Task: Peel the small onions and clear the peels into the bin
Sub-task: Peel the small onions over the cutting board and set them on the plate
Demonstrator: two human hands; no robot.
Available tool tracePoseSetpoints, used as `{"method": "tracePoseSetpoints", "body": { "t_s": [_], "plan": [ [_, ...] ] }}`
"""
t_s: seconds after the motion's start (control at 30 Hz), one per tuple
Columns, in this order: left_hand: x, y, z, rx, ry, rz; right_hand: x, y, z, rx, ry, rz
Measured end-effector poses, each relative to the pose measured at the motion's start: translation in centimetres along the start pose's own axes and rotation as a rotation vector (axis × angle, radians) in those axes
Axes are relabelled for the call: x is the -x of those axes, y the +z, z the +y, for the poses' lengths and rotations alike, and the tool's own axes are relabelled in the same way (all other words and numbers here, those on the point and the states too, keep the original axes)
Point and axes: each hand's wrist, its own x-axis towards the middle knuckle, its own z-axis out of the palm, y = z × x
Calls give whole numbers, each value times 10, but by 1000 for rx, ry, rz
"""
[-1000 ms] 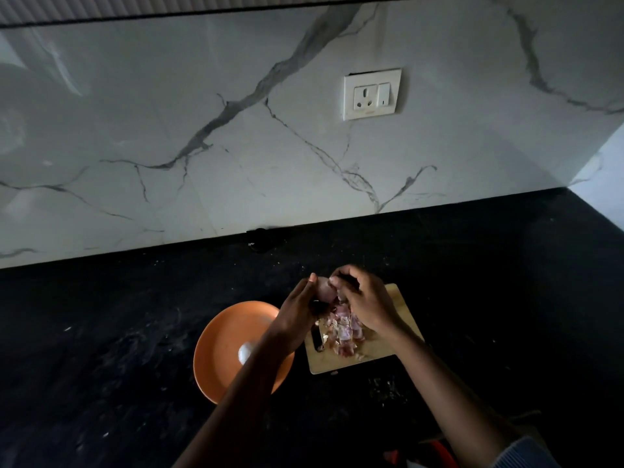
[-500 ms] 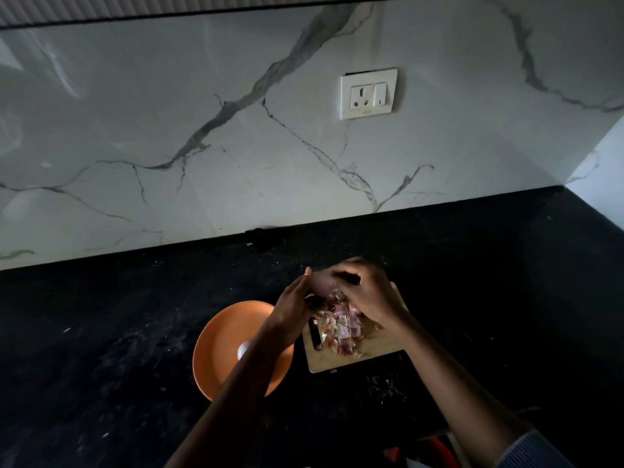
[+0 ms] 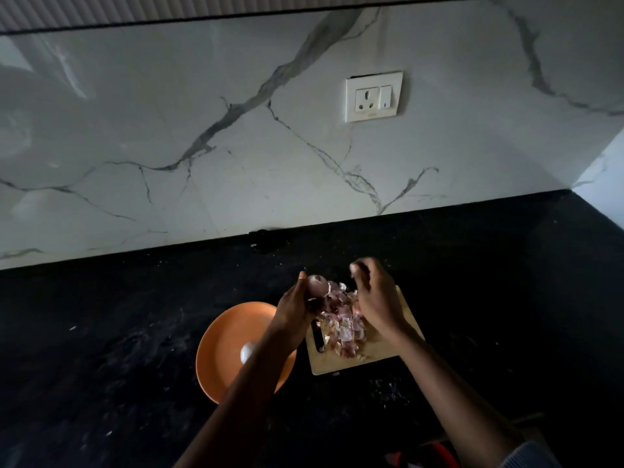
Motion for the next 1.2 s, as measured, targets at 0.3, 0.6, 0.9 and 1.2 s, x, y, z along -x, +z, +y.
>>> {"method": "tracePoseSetpoints", "body": {
  "t_s": [0.3, 0.6, 0.9, 1.2],
  "plan": [
    [-2, 6, 0, -127, 59, -50, -1, -5, -5, -39, -222, -188],
    [-1, 2, 1, -135, 90, -106, -4, -11, -5, 27, -302, -168],
    [-9, 1, -5, -253, 163, -86, -3, -5, -6, 48, -291, -156],
    [-13, 4, -11, -318, 232, -35, -1, -1, -5, 143, -280, -201]
  ]
}}
